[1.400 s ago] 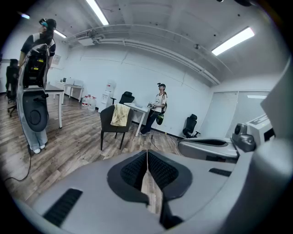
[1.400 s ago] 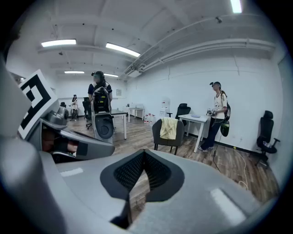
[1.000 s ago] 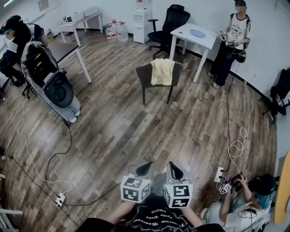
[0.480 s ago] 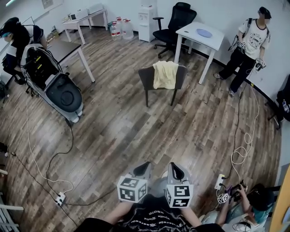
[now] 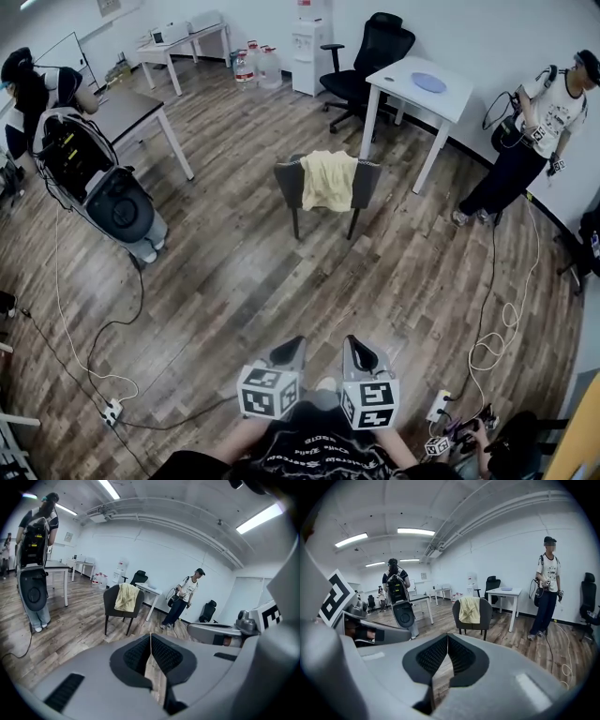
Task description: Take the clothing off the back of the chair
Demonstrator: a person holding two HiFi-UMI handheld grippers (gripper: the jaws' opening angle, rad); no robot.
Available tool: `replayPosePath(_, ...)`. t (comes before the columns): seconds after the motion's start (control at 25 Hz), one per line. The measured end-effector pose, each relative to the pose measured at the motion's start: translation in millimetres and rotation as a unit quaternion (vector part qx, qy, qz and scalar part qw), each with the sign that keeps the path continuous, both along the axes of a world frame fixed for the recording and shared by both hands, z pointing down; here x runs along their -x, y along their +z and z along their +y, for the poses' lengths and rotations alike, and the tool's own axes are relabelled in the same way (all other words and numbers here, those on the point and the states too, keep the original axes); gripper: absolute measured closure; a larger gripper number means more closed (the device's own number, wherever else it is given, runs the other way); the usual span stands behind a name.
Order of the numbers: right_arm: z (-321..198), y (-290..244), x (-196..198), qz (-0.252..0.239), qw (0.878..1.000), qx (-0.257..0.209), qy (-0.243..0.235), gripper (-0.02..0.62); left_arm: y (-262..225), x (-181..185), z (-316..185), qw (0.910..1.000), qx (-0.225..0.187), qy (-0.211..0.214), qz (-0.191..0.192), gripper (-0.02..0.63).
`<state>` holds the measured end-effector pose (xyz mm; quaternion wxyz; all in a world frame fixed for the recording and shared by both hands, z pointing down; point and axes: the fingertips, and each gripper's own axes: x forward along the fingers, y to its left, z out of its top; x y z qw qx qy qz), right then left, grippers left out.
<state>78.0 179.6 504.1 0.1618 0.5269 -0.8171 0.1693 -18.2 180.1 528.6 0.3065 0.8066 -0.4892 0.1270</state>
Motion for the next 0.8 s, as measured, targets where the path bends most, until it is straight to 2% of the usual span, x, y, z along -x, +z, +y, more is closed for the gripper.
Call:
replayPosePath(0.28, -32, -6, -33, 0.011, 1.000, 0.001, -0.027, 0.589, -4, -19, -33, 0.9992, -0.010, -0.039, 0.000, 0.592)
replayPosePath(0.44, -40, -7, -39, 0.015, 0.999, -0.006, -0.051, 0.591, -4, -21, -44, 0.9986, -0.007, -0.052, -0.002, 0.592)
replayPosePath(0.64, -44, -6, -36, -0.005, 0.997, -0.012, -0.073, 0.591, -2, -26, -52, 0.9988, -0.005, -0.047, -0.012, 0.592)
replayPosePath(0.8, -48, -1, -39, -0.014, 0.998, -0.006, -0.067, 0.591, 6, -32, -55, 0.9991, 0.004, -0.040, -0.014, 0.592)
